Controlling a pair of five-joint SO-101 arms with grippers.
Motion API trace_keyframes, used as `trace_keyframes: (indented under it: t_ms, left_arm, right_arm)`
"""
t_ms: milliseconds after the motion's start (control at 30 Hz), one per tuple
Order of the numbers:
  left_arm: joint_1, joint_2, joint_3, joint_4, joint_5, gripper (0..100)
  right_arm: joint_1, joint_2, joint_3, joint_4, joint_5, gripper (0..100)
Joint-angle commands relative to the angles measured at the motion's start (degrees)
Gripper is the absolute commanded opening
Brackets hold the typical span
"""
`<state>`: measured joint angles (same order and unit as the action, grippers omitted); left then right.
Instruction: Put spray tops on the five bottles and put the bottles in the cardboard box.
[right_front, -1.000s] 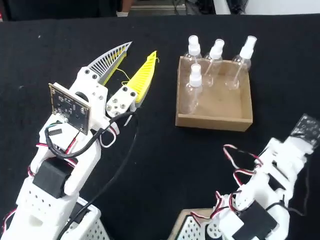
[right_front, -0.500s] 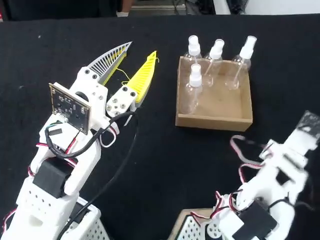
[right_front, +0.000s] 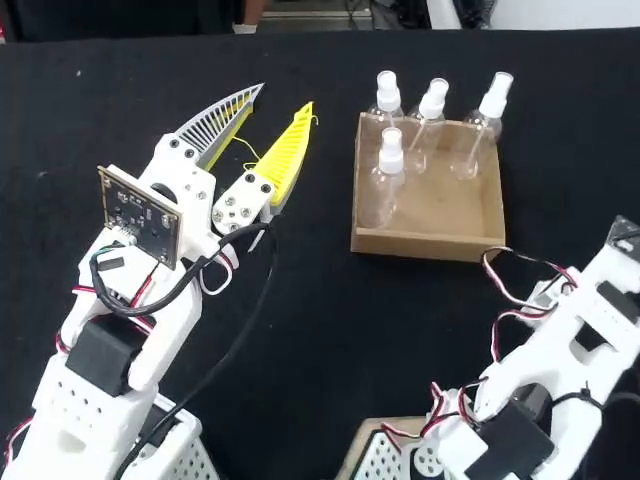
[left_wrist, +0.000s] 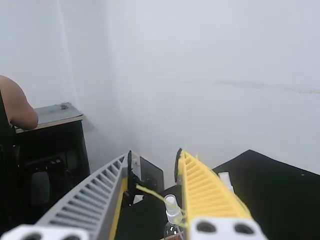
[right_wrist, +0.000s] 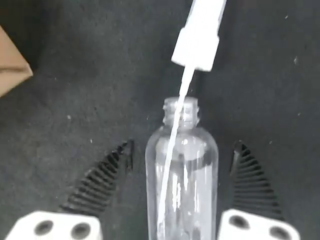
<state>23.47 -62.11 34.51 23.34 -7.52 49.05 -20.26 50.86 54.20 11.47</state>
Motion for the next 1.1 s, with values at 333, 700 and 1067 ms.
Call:
trace_keyframes:
  t_ms: [333, 700, 1067]
  left_arm:
    - [-0.4, -0.7, -0.7, -1.1, -0.6, 16]
    - [-0.4, -0.7, -0.7, -1.1, -0.6, 16]
    - [-0.4, -0.7, -0.7, -1.1, -0.6, 16]
  right_arm:
    - [-1.0, -2.3, 9.3, -12.9, 0.6, 18.9]
    - [0.9, -2.4, 9.8, -25.1, 3.8, 1.0]
    - [3.7, -2.4, 17.8, -53.2, 4.4, 1.0]
